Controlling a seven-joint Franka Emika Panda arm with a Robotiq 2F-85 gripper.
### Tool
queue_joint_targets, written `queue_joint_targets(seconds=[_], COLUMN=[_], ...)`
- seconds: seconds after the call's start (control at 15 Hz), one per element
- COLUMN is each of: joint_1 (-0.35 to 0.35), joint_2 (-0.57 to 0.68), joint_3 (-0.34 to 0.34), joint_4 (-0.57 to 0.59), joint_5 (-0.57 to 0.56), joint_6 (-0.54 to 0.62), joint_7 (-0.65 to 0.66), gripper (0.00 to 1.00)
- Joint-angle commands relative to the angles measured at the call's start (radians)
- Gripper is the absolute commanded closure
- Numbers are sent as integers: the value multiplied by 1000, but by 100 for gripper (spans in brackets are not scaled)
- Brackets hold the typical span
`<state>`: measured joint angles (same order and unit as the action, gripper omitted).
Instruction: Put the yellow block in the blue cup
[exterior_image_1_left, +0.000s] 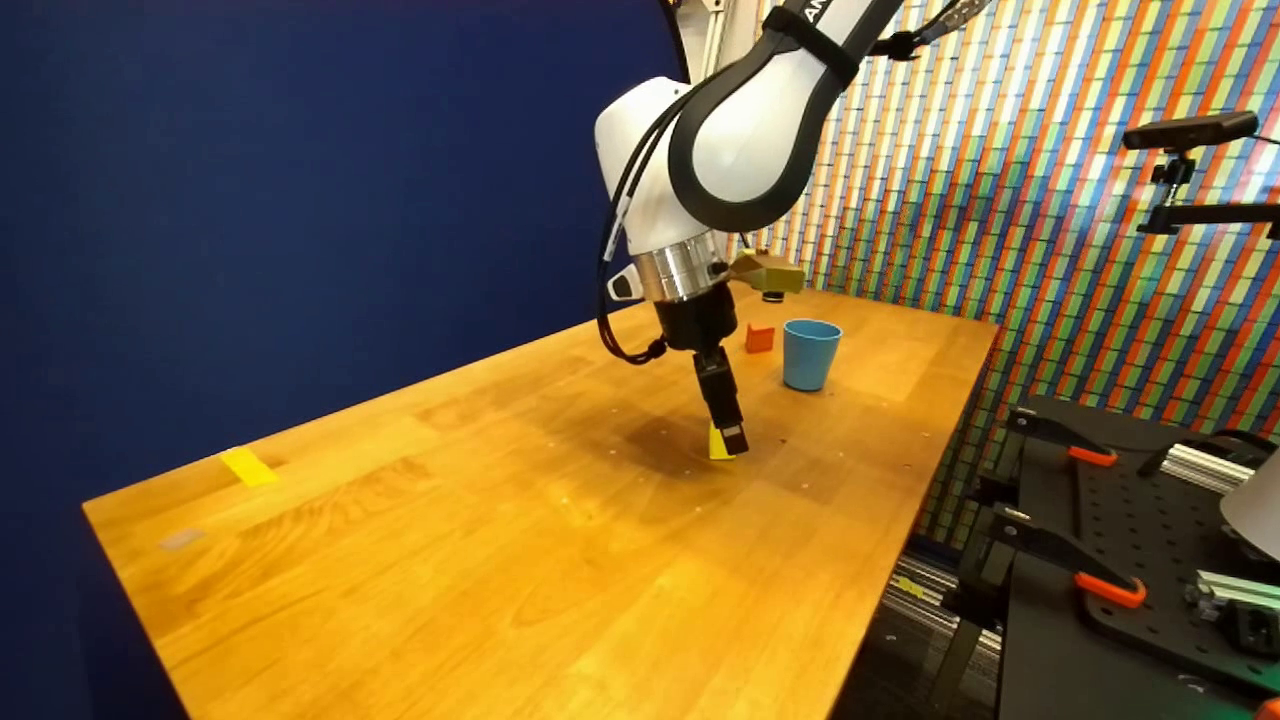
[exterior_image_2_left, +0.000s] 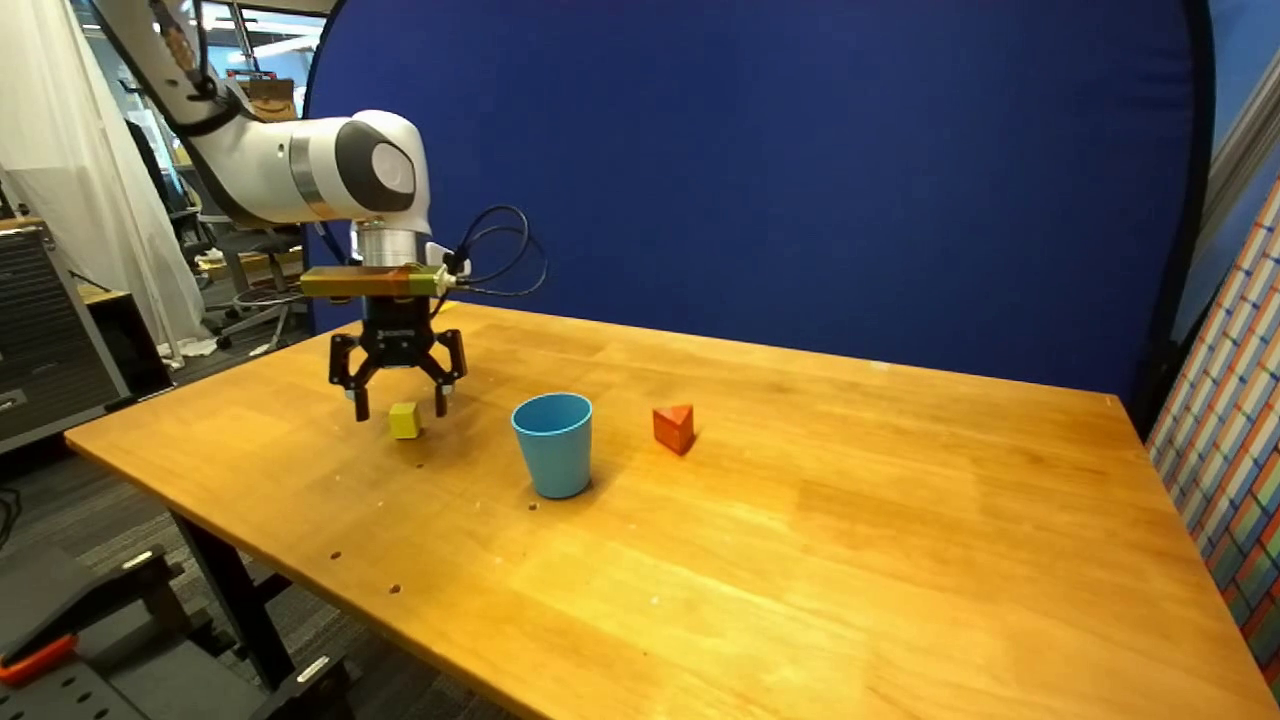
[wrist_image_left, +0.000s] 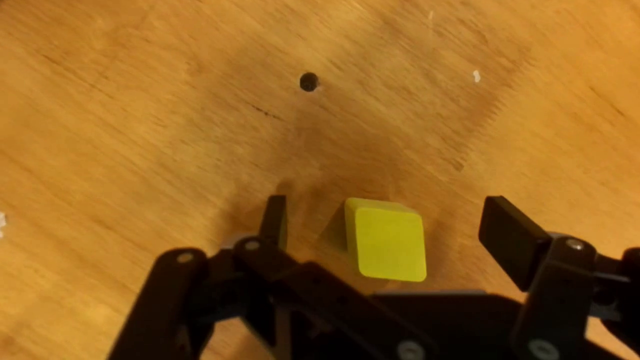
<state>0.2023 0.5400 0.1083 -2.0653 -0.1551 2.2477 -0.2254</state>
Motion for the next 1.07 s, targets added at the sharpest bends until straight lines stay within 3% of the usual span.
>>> queue_joint_targets(seconds=[0.0, 0.07, 0.27, 0.6, 1.0], joint_1=[25, 27, 14, -35, -96], joint_2=[52, 57, 15, -201, -505], joint_3=[-5, -5, -1, -48, -132], joint_4=[64, 68, 30, -179, -357], joint_5=[-60, -66, -44, -24, -75], joint_6=[-14, -16, -15, 7, -6], joint_7=[73, 87, 114, 241, 405], gripper=[26, 30, 56, 89, 87])
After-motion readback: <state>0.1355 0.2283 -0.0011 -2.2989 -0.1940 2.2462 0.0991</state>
